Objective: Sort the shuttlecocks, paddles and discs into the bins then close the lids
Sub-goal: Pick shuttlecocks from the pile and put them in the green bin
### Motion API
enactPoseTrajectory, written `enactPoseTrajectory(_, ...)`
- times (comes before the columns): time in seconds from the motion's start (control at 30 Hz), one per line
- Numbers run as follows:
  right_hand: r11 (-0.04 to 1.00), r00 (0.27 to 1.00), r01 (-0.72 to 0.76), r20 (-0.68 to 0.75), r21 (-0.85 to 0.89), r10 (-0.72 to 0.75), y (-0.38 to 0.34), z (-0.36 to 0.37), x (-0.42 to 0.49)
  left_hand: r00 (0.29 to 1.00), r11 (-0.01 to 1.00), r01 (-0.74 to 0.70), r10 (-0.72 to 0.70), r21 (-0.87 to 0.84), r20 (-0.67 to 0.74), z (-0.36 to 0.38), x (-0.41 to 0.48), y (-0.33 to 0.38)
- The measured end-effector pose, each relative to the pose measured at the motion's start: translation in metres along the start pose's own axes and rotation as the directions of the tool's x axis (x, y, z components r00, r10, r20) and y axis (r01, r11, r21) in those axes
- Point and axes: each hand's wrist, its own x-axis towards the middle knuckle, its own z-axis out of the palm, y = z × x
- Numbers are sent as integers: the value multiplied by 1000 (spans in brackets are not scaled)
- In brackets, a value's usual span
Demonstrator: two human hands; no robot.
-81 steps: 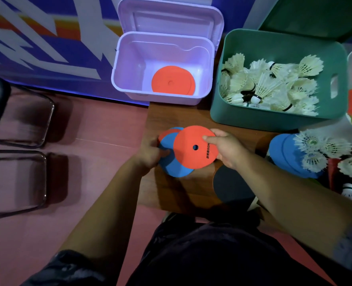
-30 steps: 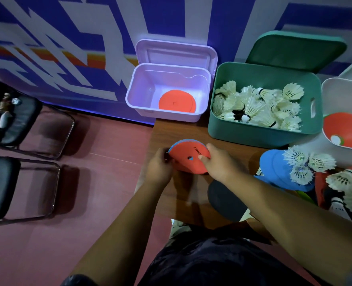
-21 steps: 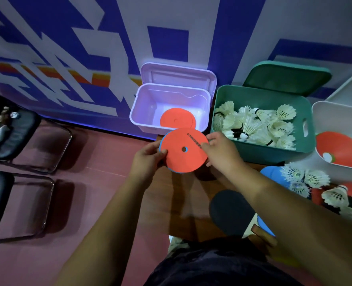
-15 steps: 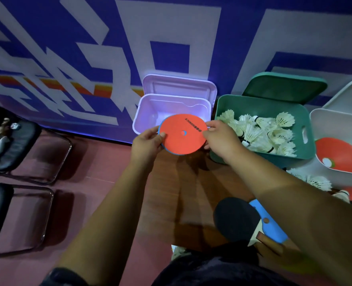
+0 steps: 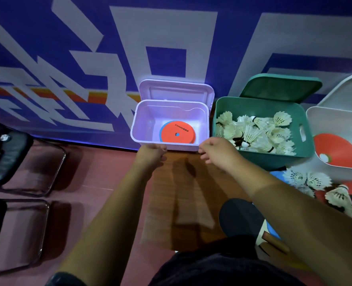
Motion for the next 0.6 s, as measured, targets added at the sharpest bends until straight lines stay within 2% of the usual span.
enactPoseTrajectory(0.1, 1000, 1000, -12, 12, -8, 12, 13, -6, -8, 999, 1000, -3, 4, -15, 32, 10, -12, -5)
enactPoseTrajectory(0.3, 998, 998, -21, -59, 56, 25, 40, -42, -26, 982, 996, -31, 14, 86, 190, 53, -24, -17)
enactPoseTrajectory(0.47, 990, 980, -50, -185, 128, 73, 82, -89, -56, 944, 981, -24, -41, 192, 327, 113, -33, -33)
enactPoseTrajectory(0.6, 959, 927, -107, -323, 262, 192, 125, -130, -82, 914, 965, -40, -69, 257, 400, 163, -50, -40)
